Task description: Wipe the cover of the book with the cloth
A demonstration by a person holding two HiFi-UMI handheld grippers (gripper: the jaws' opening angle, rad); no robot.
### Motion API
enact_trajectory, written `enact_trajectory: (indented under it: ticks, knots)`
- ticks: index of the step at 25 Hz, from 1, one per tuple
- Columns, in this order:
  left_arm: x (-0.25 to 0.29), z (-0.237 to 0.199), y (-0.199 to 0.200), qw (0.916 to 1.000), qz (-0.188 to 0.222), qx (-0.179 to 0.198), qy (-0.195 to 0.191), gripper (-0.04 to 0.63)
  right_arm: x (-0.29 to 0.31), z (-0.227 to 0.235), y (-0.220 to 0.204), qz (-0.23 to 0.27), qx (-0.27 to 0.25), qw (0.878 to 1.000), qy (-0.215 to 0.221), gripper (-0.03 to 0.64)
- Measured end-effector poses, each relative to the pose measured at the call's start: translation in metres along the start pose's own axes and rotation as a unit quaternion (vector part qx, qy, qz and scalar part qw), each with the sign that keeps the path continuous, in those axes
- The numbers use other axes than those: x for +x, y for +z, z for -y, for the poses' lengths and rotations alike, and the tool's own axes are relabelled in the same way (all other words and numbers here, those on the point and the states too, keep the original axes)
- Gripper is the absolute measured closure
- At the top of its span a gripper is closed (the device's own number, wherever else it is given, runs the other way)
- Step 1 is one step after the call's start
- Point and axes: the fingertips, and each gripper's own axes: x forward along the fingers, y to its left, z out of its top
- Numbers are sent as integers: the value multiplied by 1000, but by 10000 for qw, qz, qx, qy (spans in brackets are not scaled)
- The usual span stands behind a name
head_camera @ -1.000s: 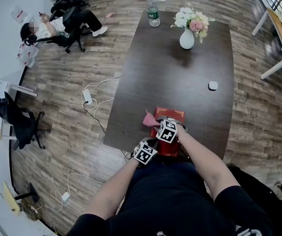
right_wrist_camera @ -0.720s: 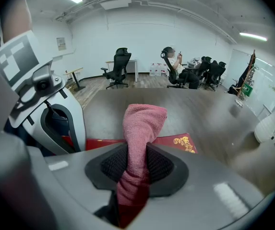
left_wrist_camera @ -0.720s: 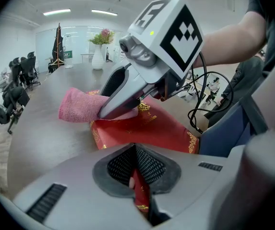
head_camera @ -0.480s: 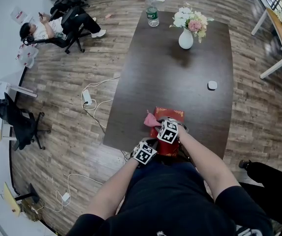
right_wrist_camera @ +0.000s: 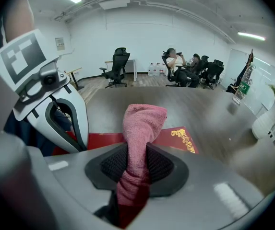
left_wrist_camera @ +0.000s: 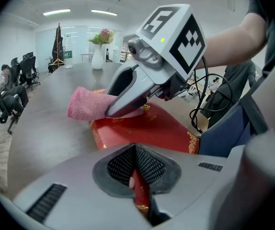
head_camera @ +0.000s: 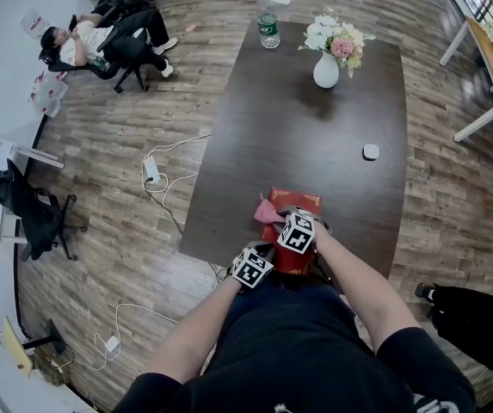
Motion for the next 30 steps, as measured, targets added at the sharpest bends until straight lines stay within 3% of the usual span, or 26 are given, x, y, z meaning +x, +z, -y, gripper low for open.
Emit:
enact_trajectory:
  ticks: [30]
  knots:
    - [2,0,1,10000,32,15,30,600,-12,3,-16,1,50,9999,-88,503]
